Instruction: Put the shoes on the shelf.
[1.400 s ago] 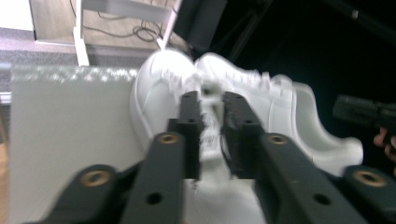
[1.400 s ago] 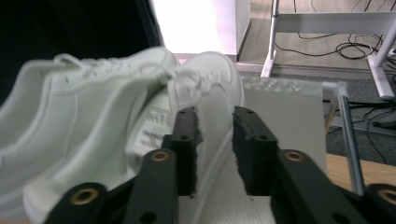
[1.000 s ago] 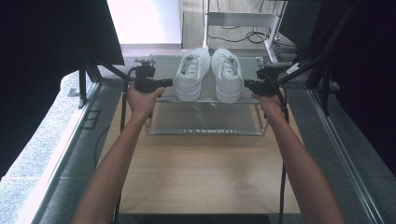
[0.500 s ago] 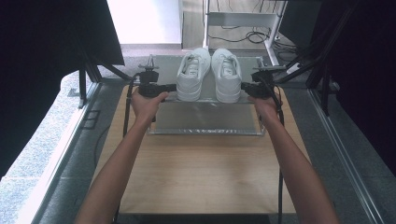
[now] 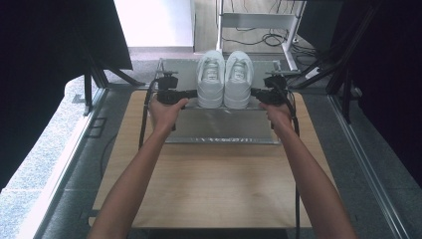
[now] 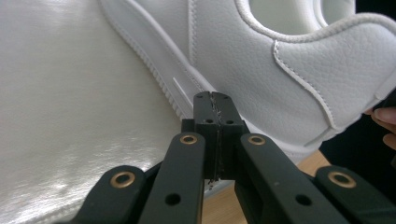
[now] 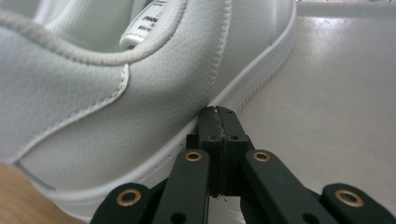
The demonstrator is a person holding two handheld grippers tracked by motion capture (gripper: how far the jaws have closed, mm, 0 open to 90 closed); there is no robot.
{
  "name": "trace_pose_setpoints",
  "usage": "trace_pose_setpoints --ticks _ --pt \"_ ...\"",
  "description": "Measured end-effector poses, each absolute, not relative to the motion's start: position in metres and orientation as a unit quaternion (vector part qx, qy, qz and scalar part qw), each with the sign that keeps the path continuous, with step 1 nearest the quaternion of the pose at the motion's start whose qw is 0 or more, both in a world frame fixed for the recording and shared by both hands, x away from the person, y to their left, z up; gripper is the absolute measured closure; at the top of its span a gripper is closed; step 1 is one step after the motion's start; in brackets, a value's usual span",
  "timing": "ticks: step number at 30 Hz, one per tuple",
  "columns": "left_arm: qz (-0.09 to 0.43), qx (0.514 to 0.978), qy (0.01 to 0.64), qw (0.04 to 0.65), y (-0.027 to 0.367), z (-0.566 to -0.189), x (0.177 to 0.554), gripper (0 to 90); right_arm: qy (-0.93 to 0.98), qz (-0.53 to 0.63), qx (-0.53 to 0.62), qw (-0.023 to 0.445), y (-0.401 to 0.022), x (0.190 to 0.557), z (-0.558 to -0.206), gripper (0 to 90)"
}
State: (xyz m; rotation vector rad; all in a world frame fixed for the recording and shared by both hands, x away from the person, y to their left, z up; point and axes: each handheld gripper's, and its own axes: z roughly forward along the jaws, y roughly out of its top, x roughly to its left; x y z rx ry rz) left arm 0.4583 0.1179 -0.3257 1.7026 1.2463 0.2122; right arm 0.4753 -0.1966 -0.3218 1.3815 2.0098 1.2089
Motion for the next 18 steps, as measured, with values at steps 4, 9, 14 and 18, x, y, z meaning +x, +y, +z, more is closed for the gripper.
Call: trace_pose_setpoints --ticks 4,9,14,18 --pt "0.073 0.695 0.517 0.494 0.1198 -0.3265 0.4586 90.0 0.722 0.441 0.495 0.199 -0.1999 0.4766 -0.3225 89.8" --pt "0.053 0.688 0.518 0.506 0.1241 -0.3297 0.4603 90.0 0.723 0.443 0.491 0.202 -0.2002 0.4758 -0.3234 89.8" --pt "0.059 0.693 0.514 0.503 0.1243 -0.3295 0.4598 89.6 0.717 0.456 0.491 0.194 -0.2033 0.4755 -0.3261 89.7" --pt "0.067 0.693 0.515 0.499 0.1255 -0.3300 0.4598 83.6 0.714 0.459 0.491 0.196 -0.2040 0.4752 -0.3269 86.7"
